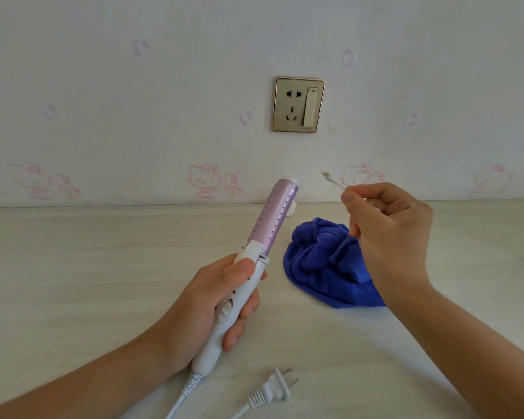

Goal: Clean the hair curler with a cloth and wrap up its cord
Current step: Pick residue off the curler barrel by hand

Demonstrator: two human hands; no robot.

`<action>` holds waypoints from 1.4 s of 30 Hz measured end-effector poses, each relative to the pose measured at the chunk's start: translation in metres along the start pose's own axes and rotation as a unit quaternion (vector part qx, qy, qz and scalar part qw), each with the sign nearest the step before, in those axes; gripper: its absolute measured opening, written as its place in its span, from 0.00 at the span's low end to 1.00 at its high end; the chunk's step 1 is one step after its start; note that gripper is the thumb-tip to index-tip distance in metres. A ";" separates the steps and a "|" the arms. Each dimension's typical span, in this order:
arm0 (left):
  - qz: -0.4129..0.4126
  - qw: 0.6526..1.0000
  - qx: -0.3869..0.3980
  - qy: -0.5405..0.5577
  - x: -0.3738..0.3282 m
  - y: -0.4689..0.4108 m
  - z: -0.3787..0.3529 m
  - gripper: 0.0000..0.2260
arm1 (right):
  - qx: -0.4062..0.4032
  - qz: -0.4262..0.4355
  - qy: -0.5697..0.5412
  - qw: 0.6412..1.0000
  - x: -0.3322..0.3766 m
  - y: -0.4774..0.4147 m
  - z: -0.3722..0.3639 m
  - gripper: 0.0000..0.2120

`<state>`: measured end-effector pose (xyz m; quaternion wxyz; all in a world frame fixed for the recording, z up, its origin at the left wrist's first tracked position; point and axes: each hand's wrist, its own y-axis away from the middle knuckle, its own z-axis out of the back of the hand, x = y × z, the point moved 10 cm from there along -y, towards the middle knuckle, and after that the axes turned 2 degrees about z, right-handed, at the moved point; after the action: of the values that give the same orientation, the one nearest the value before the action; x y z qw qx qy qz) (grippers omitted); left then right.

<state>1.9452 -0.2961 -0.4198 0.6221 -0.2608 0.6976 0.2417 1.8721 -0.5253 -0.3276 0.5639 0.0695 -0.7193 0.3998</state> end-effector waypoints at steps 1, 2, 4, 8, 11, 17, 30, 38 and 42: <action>0.007 1.000 0.001 0.017 0.001 -0.001 0.001 0.28 | 0.006 -0.007 -0.003 1.000 -0.002 0.002 -0.002 0.08; 0.016 0.999 0.003 0.038 0.003 -0.003 0.002 0.28 | 0.018 -0.013 -0.003 1.000 -0.004 0.005 -0.007 0.09; 0.037 0.995 0.019 0.091 0.005 -0.006 0.001 0.26 | 0.051 -0.019 0.003 0.999 -0.007 0.015 -0.018 0.10; 0.080 0.959 0.087 0.256 0.002 -0.008 -0.007 0.27 | 0.083 -0.023 -0.009 0.996 -0.007 0.023 -0.029 0.10; 0.102 0.920 0.152 0.346 -0.004 -0.006 -0.015 0.29 | 0.089 -0.032 -0.024 0.995 -0.009 0.024 -0.031 0.11; 0.116 0.873 0.230 0.414 -0.014 0.000 -0.029 0.28 | 0.092 -0.037 -0.031 0.995 -0.008 0.026 -0.033 0.10; 0.108 0.852 0.270 0.436 -0.020 0.002 -0.031 0.31 | 0.106 -0.046 -0.036 0.993 -0.007 0.028 -0.035 0.08; 0.097 0.861 0.280 0.413 -0.024 0.005 -0.037 0.28 | 0.107 -0.046 -0.038 0.992 -0.006 0.027 -0.036 0.09; 0.095 0.867 0.269 0.408 -0.023 0.004 -0.033 0.28 | 0.109 -0.044 -0.033 0.993 -0.006 0.027 -0.035 0.10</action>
<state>1.9196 -0.3134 -0.3930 0.3023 -0.0915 0.9485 -0.0251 1.8861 -0.4861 -0.3446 0.5461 0.1752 -0.6858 0.4480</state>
